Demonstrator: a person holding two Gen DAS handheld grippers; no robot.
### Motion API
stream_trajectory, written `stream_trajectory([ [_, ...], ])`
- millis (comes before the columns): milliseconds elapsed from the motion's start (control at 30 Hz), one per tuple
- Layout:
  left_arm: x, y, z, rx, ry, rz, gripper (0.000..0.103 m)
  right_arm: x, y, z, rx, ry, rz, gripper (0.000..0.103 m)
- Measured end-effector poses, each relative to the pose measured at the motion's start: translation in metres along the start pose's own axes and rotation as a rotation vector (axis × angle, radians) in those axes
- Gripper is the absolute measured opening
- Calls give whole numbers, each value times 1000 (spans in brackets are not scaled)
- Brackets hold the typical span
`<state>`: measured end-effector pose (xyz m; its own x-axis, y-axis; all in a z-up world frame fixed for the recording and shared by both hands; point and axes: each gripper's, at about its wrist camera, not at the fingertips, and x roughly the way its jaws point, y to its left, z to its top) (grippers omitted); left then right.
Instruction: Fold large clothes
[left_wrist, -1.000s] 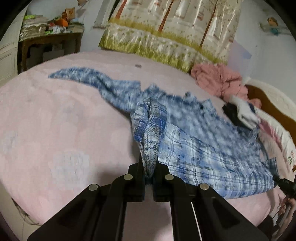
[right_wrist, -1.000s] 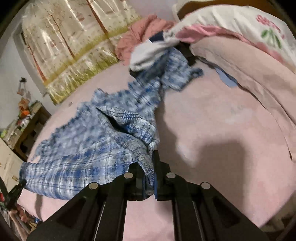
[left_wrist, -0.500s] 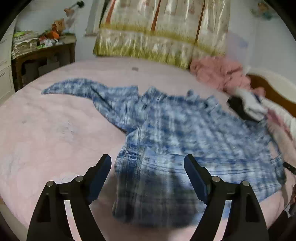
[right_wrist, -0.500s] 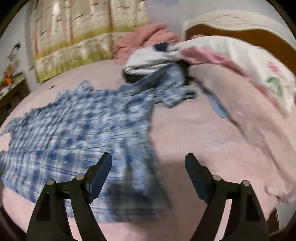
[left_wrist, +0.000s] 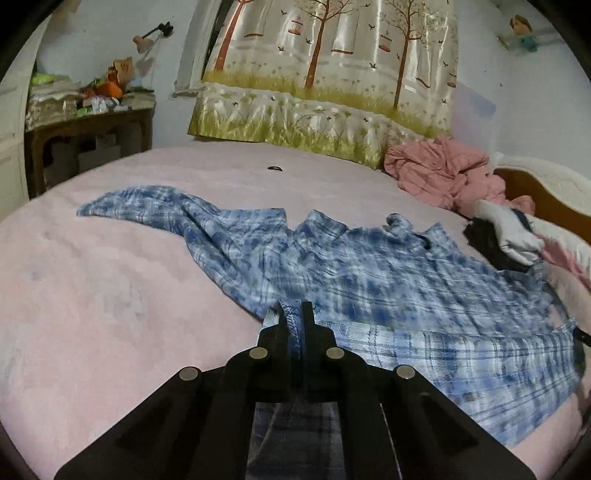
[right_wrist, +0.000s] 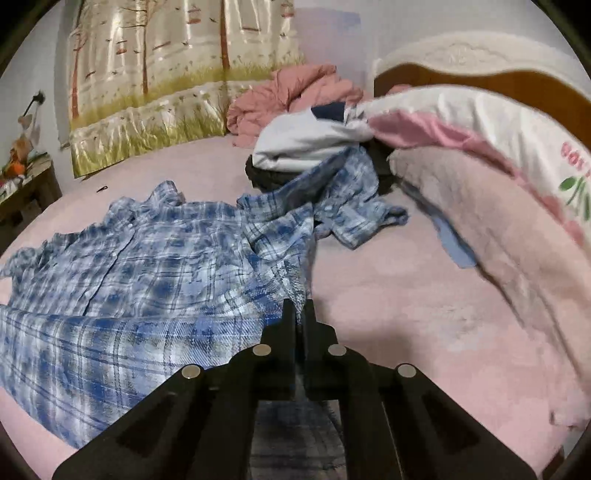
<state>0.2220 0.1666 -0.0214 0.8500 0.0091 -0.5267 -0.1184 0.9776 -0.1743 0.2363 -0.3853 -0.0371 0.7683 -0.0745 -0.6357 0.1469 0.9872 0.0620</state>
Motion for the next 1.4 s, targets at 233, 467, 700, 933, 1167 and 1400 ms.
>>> stream_trajectory([
  [233,62,-5,-19,49,250,76,4,43,-1,-12,3,162,4,5],
  [467,23,-25,-16,133,75,128,68,26,-17,-13,81,86,3,52],
  [700,-41,-62,6,167,-169,53,90,-22,-24,-4,111,-117,33,90],
  [933,-53,-106,12,152,-264,-35,103,-45,-12,0,93,-225,60,103],
  [1167,-35,-130,-18,230,-234,-37,103,-56,15,-14,1,-306,8,101],
  [1400,-29,-109,-7,182,-121,-115,103,-55,39,-7,-38,-265,46,95],
])
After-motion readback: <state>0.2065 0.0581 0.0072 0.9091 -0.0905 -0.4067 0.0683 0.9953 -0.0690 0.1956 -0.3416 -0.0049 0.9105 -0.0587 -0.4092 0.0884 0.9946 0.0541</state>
